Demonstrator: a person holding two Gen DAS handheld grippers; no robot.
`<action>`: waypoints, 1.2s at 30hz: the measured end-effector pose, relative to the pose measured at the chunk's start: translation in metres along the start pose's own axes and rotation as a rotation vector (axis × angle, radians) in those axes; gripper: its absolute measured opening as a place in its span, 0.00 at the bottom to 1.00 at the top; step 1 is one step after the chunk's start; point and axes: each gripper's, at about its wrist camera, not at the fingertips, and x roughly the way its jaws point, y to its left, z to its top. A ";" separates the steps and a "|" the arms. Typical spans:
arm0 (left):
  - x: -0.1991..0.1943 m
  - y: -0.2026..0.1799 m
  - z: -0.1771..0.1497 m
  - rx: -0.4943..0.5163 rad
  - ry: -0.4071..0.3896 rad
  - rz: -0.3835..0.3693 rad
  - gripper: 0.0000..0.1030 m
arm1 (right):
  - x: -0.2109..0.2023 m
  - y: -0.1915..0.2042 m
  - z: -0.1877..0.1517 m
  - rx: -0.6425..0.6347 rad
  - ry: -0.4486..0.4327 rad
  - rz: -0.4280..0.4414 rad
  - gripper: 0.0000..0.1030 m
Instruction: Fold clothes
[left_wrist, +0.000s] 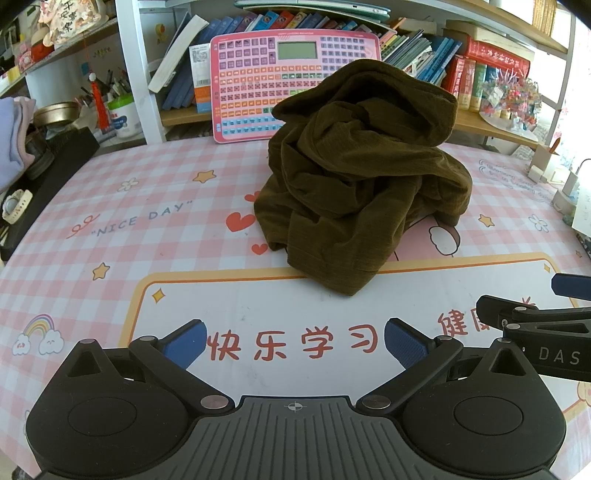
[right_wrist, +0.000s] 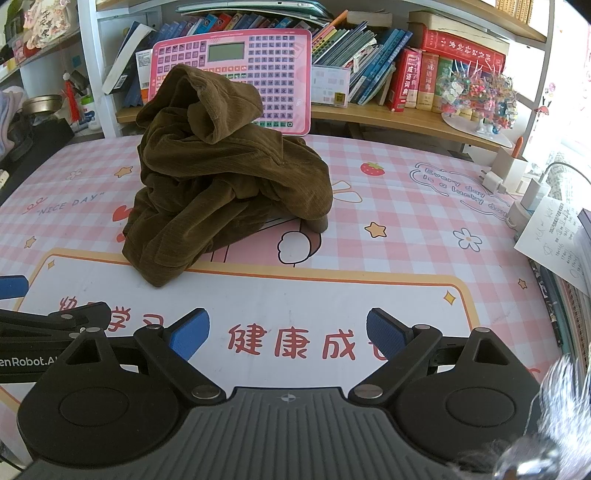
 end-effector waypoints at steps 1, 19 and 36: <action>0.000 0.000 0.000 0.000 0.001 0.000 1.00 | 0.000 0.000 0.000 0.000 0.000 0.000 0.90; 0.000 -0.002 0.000 -0.004 0.005 0.021 1.00 | 0.000 0.000 0.000 0.001 0.002 0.002 0.90; 0.002 -0.003 0.002 -0.001 0.013 0.025 1.00 | 0.002 -0.002 0.001 0.006 0.008 0.007 0.90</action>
